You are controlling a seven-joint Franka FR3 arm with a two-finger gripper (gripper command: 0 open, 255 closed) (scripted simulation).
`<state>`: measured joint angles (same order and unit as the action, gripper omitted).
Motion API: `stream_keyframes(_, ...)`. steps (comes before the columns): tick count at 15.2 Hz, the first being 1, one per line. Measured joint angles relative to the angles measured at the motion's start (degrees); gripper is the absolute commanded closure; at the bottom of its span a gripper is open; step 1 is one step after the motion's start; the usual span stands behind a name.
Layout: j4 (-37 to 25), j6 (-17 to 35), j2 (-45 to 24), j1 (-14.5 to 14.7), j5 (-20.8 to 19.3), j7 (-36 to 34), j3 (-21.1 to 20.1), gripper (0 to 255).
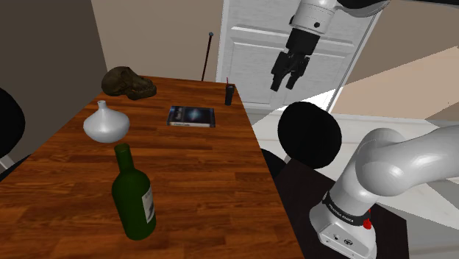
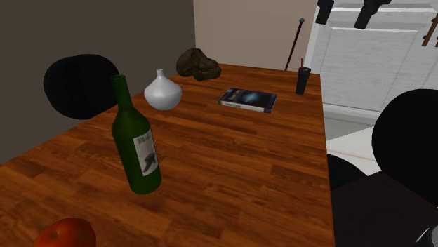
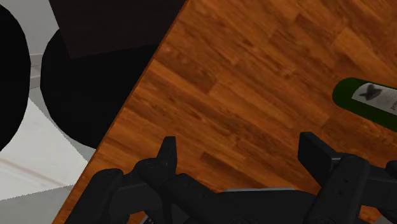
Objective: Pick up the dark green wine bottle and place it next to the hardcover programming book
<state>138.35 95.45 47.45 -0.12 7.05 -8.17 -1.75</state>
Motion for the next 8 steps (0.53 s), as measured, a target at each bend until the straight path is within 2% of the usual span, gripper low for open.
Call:
stream_keyframes(3, -0.12, 1.27, -1.21, 0.60, 0.85, -1.21, -1.51, 0)
stream_keyframes(8, -2.12, 5.74, -6.84, 2.48, 3.40, -5.64, -6.99, 0)
